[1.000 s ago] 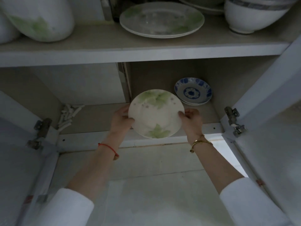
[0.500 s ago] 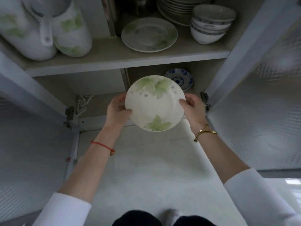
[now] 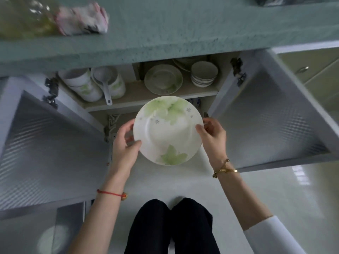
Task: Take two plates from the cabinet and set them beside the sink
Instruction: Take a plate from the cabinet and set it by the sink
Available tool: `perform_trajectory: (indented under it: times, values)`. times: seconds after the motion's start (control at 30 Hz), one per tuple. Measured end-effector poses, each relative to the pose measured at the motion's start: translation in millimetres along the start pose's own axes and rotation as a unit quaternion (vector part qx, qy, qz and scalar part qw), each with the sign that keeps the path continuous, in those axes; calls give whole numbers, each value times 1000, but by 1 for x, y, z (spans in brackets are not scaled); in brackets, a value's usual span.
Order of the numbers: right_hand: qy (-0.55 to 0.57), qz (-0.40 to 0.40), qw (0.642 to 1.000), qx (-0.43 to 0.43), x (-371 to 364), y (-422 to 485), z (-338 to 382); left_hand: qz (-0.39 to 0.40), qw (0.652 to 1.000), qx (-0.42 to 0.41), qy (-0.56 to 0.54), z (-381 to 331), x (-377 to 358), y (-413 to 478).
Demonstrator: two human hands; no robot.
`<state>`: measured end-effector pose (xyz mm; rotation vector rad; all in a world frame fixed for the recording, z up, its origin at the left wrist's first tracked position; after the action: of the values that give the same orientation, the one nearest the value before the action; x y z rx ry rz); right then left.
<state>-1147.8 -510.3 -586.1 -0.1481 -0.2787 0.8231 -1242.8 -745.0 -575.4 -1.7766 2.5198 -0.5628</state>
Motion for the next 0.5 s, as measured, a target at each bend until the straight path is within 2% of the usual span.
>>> perform_trajectory:
  times: [0.23,0.5]
  values:
    - [4,-11,1000,-2,40,-72,128,13,1000,-22,3,-133,30,-78]
    - [22,-32,999,-3,86,-140,229,64,996,-61,9,-236,48,-142]
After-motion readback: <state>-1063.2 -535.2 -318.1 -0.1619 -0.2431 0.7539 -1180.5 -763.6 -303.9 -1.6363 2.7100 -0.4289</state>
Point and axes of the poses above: each hand's wrist, its own y-axis towards the middle knuckle, its own x-axis out of the back of the hand, z = x × y, the point moved 3 cm from there along y, towards the middle knuckle, and after that the axes turned 7 degrees about z, right-handed, at the moved point
